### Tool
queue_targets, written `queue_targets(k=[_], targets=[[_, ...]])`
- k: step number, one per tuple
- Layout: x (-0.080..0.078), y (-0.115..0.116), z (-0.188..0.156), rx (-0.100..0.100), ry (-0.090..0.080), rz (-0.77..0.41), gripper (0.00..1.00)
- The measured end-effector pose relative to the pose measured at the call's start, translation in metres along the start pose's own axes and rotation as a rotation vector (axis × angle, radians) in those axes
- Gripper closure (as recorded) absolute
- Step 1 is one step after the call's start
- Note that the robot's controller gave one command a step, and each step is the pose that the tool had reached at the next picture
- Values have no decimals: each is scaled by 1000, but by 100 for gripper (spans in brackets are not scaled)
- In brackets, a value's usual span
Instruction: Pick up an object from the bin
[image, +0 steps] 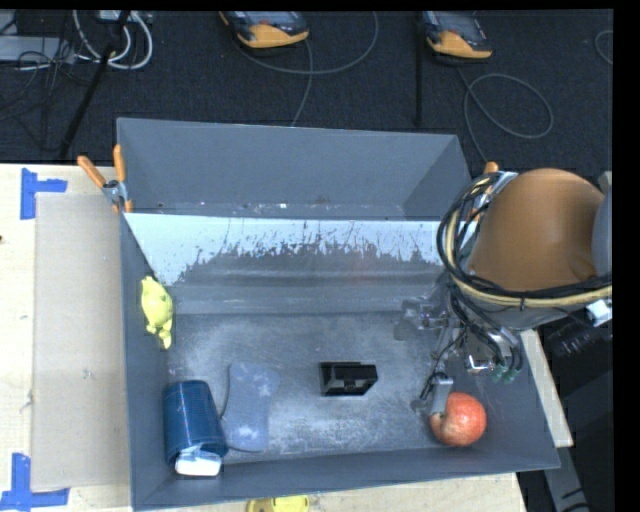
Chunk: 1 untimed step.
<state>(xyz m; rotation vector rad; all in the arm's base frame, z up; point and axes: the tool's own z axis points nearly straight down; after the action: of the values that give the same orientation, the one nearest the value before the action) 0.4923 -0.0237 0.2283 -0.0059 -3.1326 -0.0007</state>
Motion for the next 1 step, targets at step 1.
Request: queue_targets(k=[1], targets=[[-1, 0, -4, 0, -8, 0, 0]])
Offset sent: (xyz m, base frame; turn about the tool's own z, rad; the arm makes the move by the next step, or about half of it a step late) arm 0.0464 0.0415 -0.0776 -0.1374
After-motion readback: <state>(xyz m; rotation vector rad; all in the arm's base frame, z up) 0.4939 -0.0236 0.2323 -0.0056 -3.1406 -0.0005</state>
